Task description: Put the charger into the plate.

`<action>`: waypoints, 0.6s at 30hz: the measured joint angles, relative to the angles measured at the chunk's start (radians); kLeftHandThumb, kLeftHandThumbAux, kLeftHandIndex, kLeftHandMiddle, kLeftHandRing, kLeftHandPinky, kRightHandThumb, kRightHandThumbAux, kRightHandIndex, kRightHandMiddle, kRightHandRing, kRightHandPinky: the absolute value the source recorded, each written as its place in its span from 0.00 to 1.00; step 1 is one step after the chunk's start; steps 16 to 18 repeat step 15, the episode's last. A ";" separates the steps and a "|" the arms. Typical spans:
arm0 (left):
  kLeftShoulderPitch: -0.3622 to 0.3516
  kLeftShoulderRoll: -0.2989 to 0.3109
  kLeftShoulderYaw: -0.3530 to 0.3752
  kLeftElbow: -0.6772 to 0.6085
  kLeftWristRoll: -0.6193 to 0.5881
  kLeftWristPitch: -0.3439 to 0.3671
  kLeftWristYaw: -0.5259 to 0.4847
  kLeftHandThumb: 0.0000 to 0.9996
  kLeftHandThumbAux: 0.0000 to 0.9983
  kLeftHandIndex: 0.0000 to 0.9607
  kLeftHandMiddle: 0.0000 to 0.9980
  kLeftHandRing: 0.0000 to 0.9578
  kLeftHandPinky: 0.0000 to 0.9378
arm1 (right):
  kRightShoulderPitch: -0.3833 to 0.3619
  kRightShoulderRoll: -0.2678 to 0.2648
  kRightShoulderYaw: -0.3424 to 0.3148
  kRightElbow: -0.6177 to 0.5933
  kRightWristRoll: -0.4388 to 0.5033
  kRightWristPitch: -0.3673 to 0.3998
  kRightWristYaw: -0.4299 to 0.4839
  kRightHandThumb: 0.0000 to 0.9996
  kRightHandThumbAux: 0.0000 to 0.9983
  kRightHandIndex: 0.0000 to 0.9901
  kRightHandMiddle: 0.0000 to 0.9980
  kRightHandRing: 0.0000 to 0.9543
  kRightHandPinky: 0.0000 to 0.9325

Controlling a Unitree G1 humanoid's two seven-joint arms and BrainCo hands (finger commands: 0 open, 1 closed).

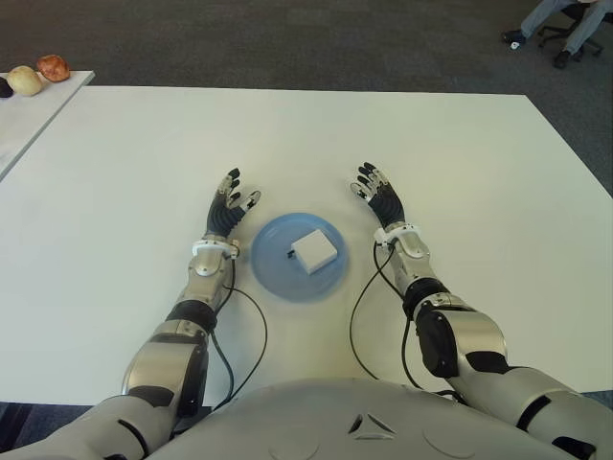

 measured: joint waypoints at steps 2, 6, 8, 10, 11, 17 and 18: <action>0.000 -0.001 0.002 0.000 0.000 0.000 -0.002 0.00 0.61 0.00 0.01 0.01 0.02 | 0.000 0.000 -0.001 0.000 0.000 0.000 0.000 0.00 0.71 0.08 0.11 0.07 0.06; 0.000 -0.002 0.006 0.000 0.000 0.000 -0.003 0.00 0.61 0.00 0.01 0.01 0.02 | 0.000 0.000 -0.002 0.000 0.000 0.000 0.000 0.00 0.70 0.08 0.12 0.07 0.06; 0.000 -0.003 0.008 0.000 0.000 0.001 -0.003 0.00 0.61 0.00 0.01 0.01 0.02 | 0.000 0.000 -0.002 0.000 0.000 0.000 0.000 0.00 0.70 0.09 0.12 0.07 0.07; 0.000 -0.003 0.011 0.000 0.000 0.001 -0.005 0.00 0.62 0.00 0.01 0.01 0.02 | 0.000 0.000 -0.002 0.000 -0.001 0.000 0.000 0.00 0.70 0.09 0.12 0.08 0.07; -0.001 -0.004 0.012 0.000 0.000 0.002 -0.006 0.00 0.62 0.00 0.01 0.01 0.01 | 0.000 0.000 -0.002 0.000 -0.001 0.000 0.000 0.00 0.70 0.09 0.12 0.08 0.07; -0.001 -0.005 0.019 -0.001 0.000 0.004 -0.010 0.00 0.63 0.00 0.01 0.00 0.00 | 0.000 0.000 -0.002 0.000 -0.001 0.000 0.001 0.00 0.70 0.09 0.12 0.08 0.07; -0.001 -0.005 0.019 -0.001 0.000 0.004 -0.010 0.00 0.63 0.00 0.01 0.00 0.00 | 0.000 0.000 -0.002 0.000 -0.001 0.000 0.001 0.00 0.70 0.09 0.12 0.08 0.07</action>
